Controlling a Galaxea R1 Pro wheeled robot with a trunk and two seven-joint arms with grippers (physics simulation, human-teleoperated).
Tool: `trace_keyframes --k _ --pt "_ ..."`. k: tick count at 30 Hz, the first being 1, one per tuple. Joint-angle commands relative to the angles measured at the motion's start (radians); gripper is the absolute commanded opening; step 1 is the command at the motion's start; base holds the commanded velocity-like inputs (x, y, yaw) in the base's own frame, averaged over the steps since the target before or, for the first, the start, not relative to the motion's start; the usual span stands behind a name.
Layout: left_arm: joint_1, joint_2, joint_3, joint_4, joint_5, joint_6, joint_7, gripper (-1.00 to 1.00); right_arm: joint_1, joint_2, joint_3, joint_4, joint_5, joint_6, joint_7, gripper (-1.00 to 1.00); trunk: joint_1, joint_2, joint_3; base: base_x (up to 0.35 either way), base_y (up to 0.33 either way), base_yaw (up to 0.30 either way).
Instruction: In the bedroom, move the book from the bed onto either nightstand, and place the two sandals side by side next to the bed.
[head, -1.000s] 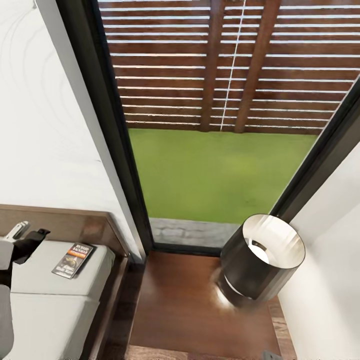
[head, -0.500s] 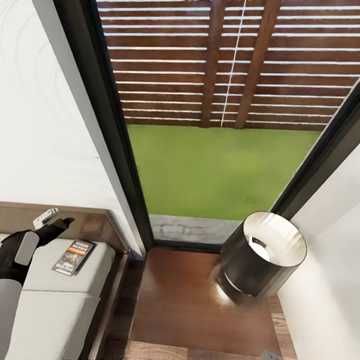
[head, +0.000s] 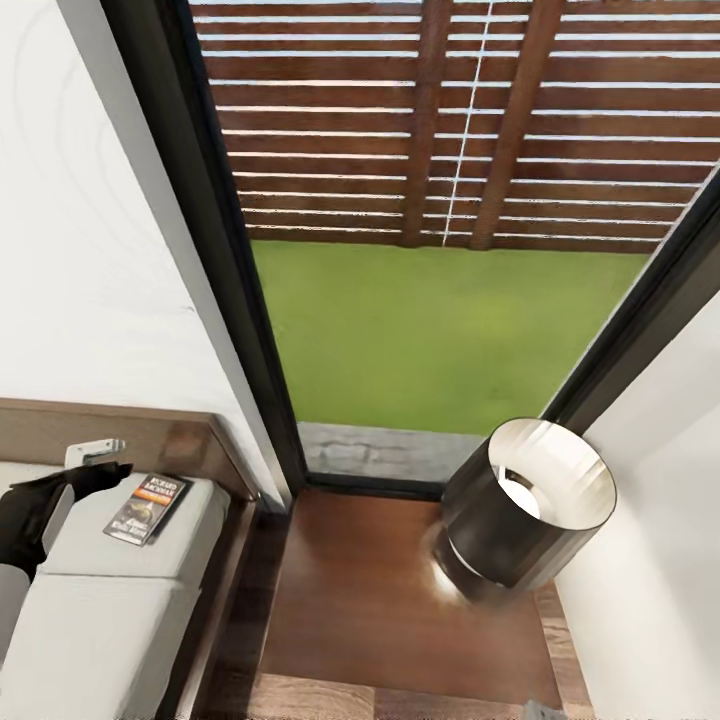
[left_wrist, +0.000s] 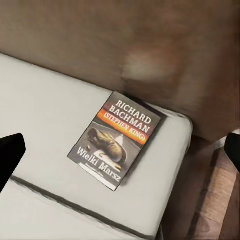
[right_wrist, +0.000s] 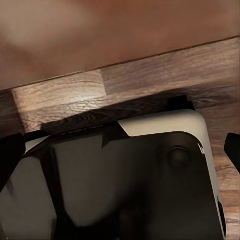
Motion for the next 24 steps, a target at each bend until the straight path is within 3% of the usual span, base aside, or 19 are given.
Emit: trace_keyframes --k 1,4,12,22,24 --pt "-0.001 0.003 0.004 0.000 -0.004 0.005 -0.019 1.00 -0.001 0.000 0.001 0.002 -0.009 -0.002 0.005 1.00 0.000 -0.002 -0.003 0.000 0.000 0.000" --pt "-0.001 0.011 0.005 0.002 -0.008 0.005 -0.058 1.00 -0.001 0.000 0.000 0.002 -0.009 -0.002 0.005 1.00 0.000 -0.002 -0.008 0.000 0.000 0.000" --pt "-0.001 0.015 0.007 0.041 -0.007 0.007 -0.278 1.00 -0.001 0.000 0.000 0.002 -0.009 -0.002 0.004 1.00 0.000 -0.002 -0.020 0.000 0.000 0.000" --pt "-0.001 0.020 0.010 0.074 -0.009 0.000 -0.295 1.00 -0.001 0.000 0.001 0.002 -0.009 -0.002 0.005 1.00 0.000 -0.002 -0.036 0.000 0.000 0.000" --pt "-0.001 0.026 0.033 0.073 -0.008 -0.002 -0.264 1.00 -0.001 0.000 0.000 0.002 -0.009 -0.002 0.005 1.00 0.000 -0.002 -0.039 0.000 0.000 0.000"
